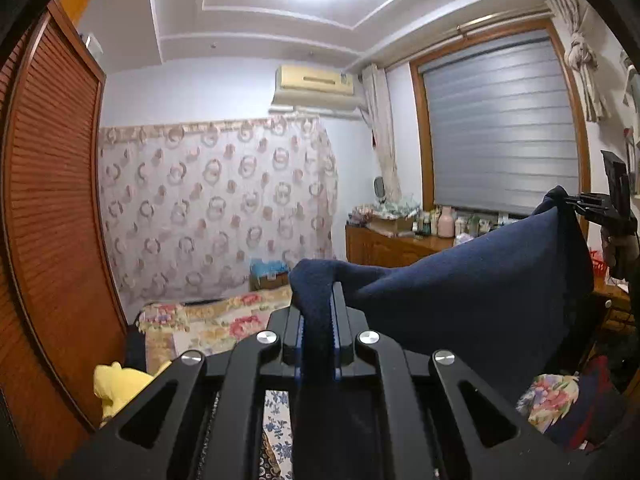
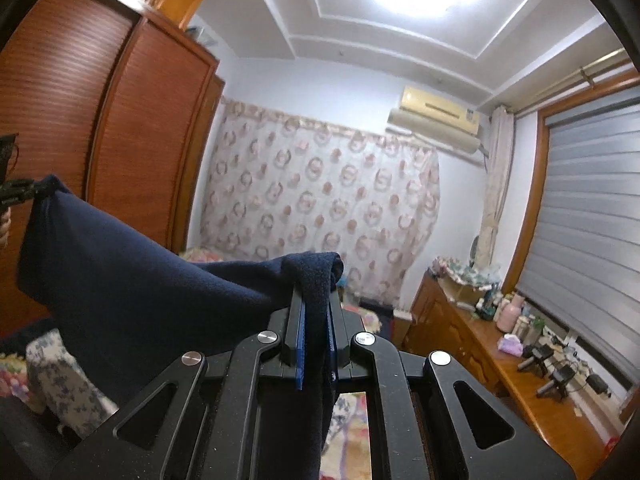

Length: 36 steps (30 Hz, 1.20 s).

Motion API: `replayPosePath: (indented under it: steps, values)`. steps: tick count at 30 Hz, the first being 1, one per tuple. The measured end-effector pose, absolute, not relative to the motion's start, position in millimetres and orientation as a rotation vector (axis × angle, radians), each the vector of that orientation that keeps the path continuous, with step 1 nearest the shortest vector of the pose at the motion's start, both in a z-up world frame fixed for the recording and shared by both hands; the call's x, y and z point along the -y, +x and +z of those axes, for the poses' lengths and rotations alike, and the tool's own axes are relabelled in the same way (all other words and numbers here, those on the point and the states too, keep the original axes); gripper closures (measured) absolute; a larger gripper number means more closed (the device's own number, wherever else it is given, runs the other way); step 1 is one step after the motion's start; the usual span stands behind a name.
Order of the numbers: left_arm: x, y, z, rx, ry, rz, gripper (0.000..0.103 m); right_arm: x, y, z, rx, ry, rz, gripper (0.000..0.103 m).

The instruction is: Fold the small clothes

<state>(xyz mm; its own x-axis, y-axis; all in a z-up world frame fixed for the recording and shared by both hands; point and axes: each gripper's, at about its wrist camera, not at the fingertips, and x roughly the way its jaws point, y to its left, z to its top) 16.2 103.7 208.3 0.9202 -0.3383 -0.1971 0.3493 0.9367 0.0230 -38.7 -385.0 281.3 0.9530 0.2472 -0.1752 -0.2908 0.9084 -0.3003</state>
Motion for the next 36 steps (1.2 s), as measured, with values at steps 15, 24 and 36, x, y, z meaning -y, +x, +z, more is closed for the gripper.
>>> replayPosePath:
  steps: [15,24,36]
  values:
    - [-47.5,269.5,27.1,-0.624,0.09,-0.305,0.095,406.9,213.2,64.1,-0.55,-0.273,0.279,0.097]
    - [-31.2,325.5,-9.5,-0.781,0.101,-0.316,0.094,422.8,310.9,7.0,-0.717,-0.223,0.298,0.097]
    - [-43.9,298.7,-9.7,-0.837,0.083,-0.315,0.054,415.3,341.9,-31.1,-0.827,-0.166,0.266,0.06]
